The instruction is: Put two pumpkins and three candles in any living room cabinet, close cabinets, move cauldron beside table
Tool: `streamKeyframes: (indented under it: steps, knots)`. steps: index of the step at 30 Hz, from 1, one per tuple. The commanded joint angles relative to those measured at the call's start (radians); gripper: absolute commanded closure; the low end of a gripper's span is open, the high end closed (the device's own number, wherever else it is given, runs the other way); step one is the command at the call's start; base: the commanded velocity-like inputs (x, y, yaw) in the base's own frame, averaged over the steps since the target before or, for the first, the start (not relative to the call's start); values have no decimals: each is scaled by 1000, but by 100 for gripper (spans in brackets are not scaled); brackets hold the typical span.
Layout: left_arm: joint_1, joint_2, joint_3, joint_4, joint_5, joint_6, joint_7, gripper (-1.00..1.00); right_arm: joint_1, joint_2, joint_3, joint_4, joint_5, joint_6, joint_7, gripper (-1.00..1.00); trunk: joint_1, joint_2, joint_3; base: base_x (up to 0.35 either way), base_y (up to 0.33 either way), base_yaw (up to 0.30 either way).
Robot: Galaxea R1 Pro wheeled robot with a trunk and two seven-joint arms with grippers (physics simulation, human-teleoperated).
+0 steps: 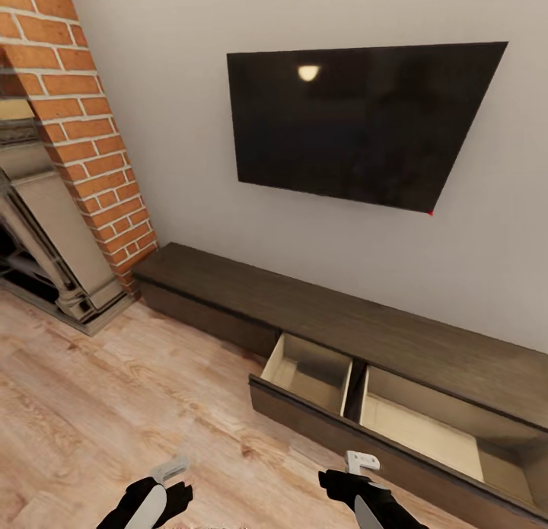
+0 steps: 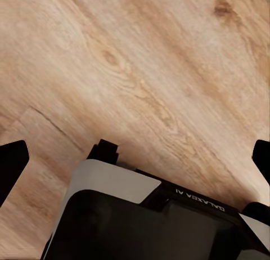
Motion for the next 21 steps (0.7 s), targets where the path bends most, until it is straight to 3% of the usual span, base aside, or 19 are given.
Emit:
streamKeyframes:
  steps: [1,21]
  knots:
    - [-1,1,-5,-1,10,0,10,-100,0,0,7,-2,-9,4,-8,-100,0,-1,-1,0,0,292]
    - [-1,4,-3,63,10,-25,9,-100,0,6,9,20,-8,-34,-8,-100,0,-1,-1,0,0,292]
